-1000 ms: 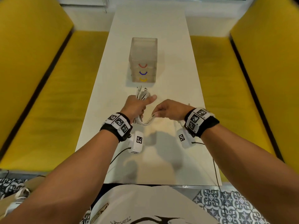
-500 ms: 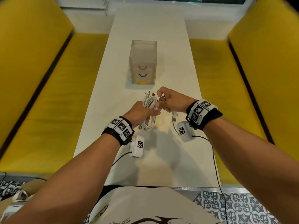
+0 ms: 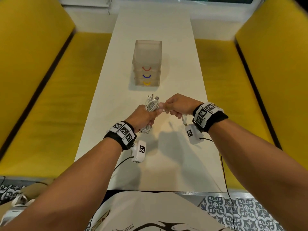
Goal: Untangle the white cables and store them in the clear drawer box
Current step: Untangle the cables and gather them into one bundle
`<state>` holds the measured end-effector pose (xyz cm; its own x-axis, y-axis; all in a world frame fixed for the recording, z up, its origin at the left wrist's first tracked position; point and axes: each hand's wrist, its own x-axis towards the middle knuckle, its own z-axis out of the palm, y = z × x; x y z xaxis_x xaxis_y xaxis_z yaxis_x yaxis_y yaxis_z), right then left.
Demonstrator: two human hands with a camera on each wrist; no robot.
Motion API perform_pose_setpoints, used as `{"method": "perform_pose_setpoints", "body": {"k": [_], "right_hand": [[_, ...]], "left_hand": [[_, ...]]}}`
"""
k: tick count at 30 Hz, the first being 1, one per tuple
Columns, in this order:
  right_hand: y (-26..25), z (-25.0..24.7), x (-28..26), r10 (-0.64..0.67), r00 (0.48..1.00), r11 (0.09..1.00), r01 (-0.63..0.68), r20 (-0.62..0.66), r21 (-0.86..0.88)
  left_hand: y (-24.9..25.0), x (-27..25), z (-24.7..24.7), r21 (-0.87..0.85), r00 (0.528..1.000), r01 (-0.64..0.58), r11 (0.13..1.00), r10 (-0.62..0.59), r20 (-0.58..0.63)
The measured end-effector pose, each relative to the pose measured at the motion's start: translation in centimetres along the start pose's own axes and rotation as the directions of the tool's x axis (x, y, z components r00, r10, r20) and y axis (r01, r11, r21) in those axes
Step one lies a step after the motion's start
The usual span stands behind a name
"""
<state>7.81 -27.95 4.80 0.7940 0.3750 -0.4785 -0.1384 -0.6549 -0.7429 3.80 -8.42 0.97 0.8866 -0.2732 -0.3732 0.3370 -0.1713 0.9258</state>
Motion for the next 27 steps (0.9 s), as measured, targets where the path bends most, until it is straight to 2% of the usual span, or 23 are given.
{"method": "perform_pose_setpoints", "body": {"k": [3, 8, 11, 16, 19, 21, 23, 25, 27], "right_hand": [[-0.3, 0.4, -0.1, 0.016, 1.000, 1.000, -0.016, -0.013, 0.024], [-0.1, 1.2, 0.0, 0.034, 0.999, 0.997, -0.031, -0.037, 0.077], [0.3, 1.3, -0.2, 0.051, 0.999, 0.995, -0.050, -0.009, 0.082], [0.8, -0.2, -1.3, 0.068, 0.996, 0.998, -0.068, 0.049, -0.003], [0.7, -1.2, -1.9, 0.037, 0.999, 0.998, -0.037, -0.008, 0.050], [0.5, -1.0, -1.9, 0.008, 0.994, 0.990, 0.008, -0.108, 0.144], [0.2, 0.0, -1.5, 0.027, 0.978, 0.939, 0.047, -0.209, 0.342], [-0.1, 1.1, -1.0, 0.094, 0.956, 0.832, 0.078, -0.278, 0.549], [-0.6, 1.8, -0.8, 0.154, 0.938, 0.717, 0.109, -0.310, 0.688]], "left_hand": [[-0.5, 0.2, 0.1, -0.002, 0.998, -0.022, 1.000, 0.022, -0.062], [-0.5, 0.1, 0.1, -0.106, 0.996, -0.004, 0.994, -0.006, -0.094], [-0.7, 0.0, -0.5, -0.143, 0.998, 0.020, 0.990, -0.029, -0.061], [-0.3, -0.4, -2.7, -0.334, 0.999, 0.036, 0.942, -0.027, 0.033], [0.4, -0.3, -3.6, -0.375, 1.000, -0.012, 0.927, 0.011, -0.004], [0.7, 0.1, -3.3, -0.373, 0.996, -0.041, 0.927, 0.008, -0.090], [1.1, 0.6, -2.3, -0.357, 0.976, -0.087, 0.930, 0.008, -0.218], [1.2, 1.1, -1.3, -0.273, 0.940, -0.106, 0.956, 0.007, -0.341], [1.1, 1.4, -0.5, -0.190, 0.910, -0.096, 0.977, 0.009, -0.414]]}}
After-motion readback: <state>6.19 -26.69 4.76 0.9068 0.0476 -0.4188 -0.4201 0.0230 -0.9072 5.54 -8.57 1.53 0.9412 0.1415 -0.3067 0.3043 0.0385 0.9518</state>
